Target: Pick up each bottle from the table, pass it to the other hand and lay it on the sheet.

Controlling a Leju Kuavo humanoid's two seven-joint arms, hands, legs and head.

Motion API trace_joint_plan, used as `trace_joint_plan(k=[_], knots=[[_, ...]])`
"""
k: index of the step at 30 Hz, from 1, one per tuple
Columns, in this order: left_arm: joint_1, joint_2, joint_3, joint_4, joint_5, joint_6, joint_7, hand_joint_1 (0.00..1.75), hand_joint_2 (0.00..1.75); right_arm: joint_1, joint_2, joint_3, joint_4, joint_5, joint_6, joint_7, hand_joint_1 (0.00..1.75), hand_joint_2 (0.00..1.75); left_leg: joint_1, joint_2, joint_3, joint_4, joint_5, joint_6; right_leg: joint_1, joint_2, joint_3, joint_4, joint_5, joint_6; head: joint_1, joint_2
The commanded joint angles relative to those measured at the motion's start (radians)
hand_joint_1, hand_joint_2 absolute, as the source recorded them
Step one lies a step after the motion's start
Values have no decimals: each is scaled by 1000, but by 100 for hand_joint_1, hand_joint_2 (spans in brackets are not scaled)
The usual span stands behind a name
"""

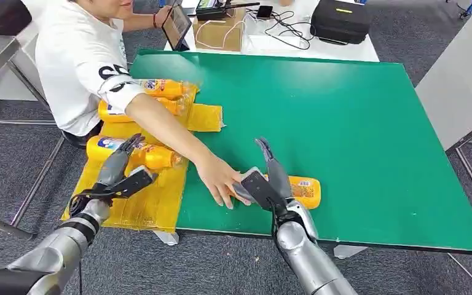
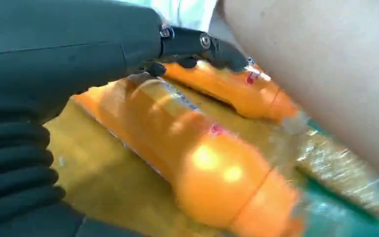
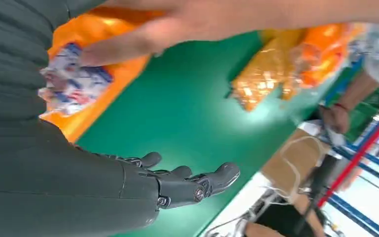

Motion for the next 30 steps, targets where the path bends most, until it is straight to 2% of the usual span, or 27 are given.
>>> trace_joint_plan(k=[1, 4, 5, 9, 10, 12, 13, 14, 16, 18, 19, 21, 28, 30], knots=[[71, -57, 107, -177, 132, -87, -6, 0, 0, -16, -49, 12, 68, 30, -3, 28, 0, 175, 1, -1, 4, 0, -2, -1, 2, -2, 5, 0, -2, -1, 0, 0], [87, -72, 135, -222, 258, -156, -6, 0, 0, -2, -69, 15, 53, 64, -1, 58, 0, 175, 1, -1, 2, 0, -1, -1, 1, -2, 3, -1, -1, -1, 0, 0], [67, -104, 202, -189, 336, -224, -6, 0, 0, 20, -83, 6, 29, 93, -4, 97, 0, 175, 2, -2, 5, 0, -2, -1, 2, -3, 6, -1, -3, -1, 0, 0], [95, -177, 226, -254, 386, -267, 27, 0, 0, 75, -108, -21, -8, 143, -3, 143, 0, 175, 1, -5, 5, 0, -2, -1, 2, -6, 7, -1, -3, -1, 0, 0], [96, -190, 230, -261, 413, -298, 38, 0, 175, 83, -111, -26, -11, 156, -3, 152, 0, 175, 1, -6, 7, 0, -3, -1, 2, -6, 9, -1, -4, -1, 0, 0], [98, -199, 196, -262, 402, -305, 58, 0, 175, 104, -125, -37, -19, 190, -2, 172, 0, 175, 1, -8, 6, 0, -3, 0, 1, -8, 9, -1, -5, -1, 0, 0], [98, -205, 193, -262, 416, -327, 59, 0, 175, 107, -129, -41, -17, 204, -5, 185, 0, 175, 1, -4, 3, 0, -2, 0, 1, -4, 5, -1, -2, -1, 0, 0], [97, -210, 186, -263, 418, -335, 60, 0, 175, 107, -137, -45, -14, 214, -2, 192, 0, 175, 1, -6, 6, 1, -3, -1, 2, -7, 9, -1, -5, -1, 0, 0], [97, -217, 183, -269, 442, -365, 65, 0, 175, 106, -145, -50, -10, 230, 9, 203, 0, 175, 0, -4, 2, 0, -1, 0, 0, -4, 4, -2, -1, 0, 0, 0], [97, -217, 183, -269, 442, -365, 65, 0, 175, 106, -145, -50, -10, 230, 9, 203, 0, 175, 1, -6, 5, 1, -3, 0, 1, -6, 8, -2, -4, -1, 0, 0], [98, -215, 183, -271, 443, -366, 66, 0, 175, 105, -145, -53, -10, 230, 11, 203, 0, 175, 0, -4, 2, 0, -1, 0, 0, -4, 4, -2, -1, -1, 0, 0], [100, -214, 182, -276, 461, -388, 77, 0, 175, 103, -146, -52, -7, 251, 20, 219, 0, 175, 1, -4, 6, 1, -3, -1, 2, -4, 8, -2, -3, -1, 0, 0], [123, -240, 130, -337, 554, -490, 137, 0, 175, 54, -194, -54, 64, 403, 66, 297, 0, 175, 1, -4, 4, 0, -1, 0, 1, -5, 6, -3, -2, 0, 0, 0], [139, -243, 110, -374, 569, -496, 143, 0, 175, 31, -202, -52, 84, 439, 88, 309, 0, 175, 2, -4, 8, 1, -3, -1, 2, -4, 11, -2, -4, -1, 0, 0]])
